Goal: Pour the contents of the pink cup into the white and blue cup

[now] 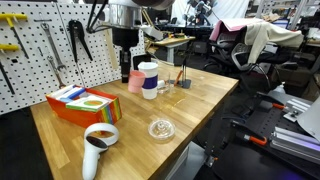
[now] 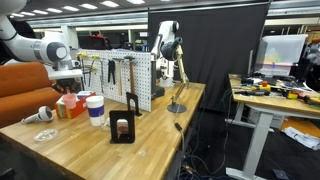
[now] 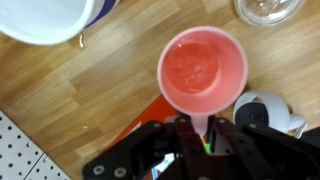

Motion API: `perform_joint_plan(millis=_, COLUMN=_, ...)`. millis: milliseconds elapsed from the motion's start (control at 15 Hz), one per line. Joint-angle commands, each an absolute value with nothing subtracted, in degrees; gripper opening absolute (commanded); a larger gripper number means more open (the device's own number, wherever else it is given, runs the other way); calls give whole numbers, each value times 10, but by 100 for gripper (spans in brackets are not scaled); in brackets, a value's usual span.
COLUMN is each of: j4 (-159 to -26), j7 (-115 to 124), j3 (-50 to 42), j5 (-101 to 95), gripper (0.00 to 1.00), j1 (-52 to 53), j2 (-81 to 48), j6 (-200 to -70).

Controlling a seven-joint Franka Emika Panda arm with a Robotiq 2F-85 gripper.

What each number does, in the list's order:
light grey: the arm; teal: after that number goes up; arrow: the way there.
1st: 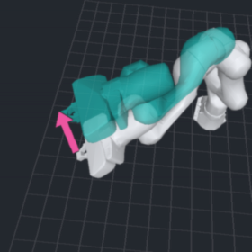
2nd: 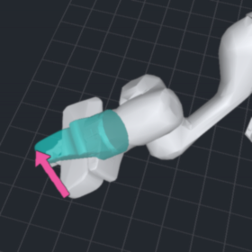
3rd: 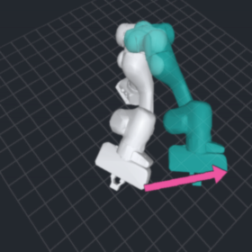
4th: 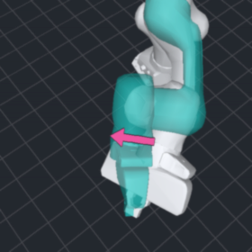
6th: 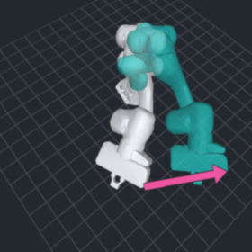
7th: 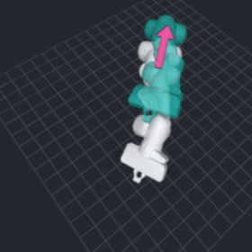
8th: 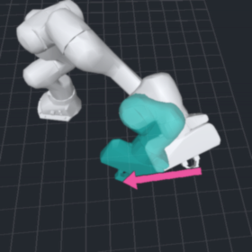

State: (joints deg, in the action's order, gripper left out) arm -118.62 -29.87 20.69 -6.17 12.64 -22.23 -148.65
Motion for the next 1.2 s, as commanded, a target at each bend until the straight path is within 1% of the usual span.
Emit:
perform_joint_plan(millis=0, j4=-1152, j7=-336, j3=225, j5=-32, gripper=4, j1=105, j2=-224, j6=-1493)
perform_joint_plan(millis=200, j4=-1105, j7=-347, j3=221, j5=-33, gripper=4, j1=105, j2=-233, j6=-1469)
perform_joint_plan(millis=467, j4=-1067, j7=-367, j3=220, j5=-25, gripper=4, j1=95, j2=-240, j6=-1480)
perform_joint_plan(millis=867, j4=-1076, j7=-423, j3=229, j5=31, gripper=4, j1=52, j2=-219, j6=-1448)
perform_joint_plan(millis=933, j4=-1066, j7=-394, j3=207, j5=5, gripper=15, j1=76, j2=-231, j6=-1469)
perform_joint_plan(millis=1133, j4=-1067, j7=-407, j3=210, j5=19, gripper=15, j1=72, j2=-230, j6=-1457)
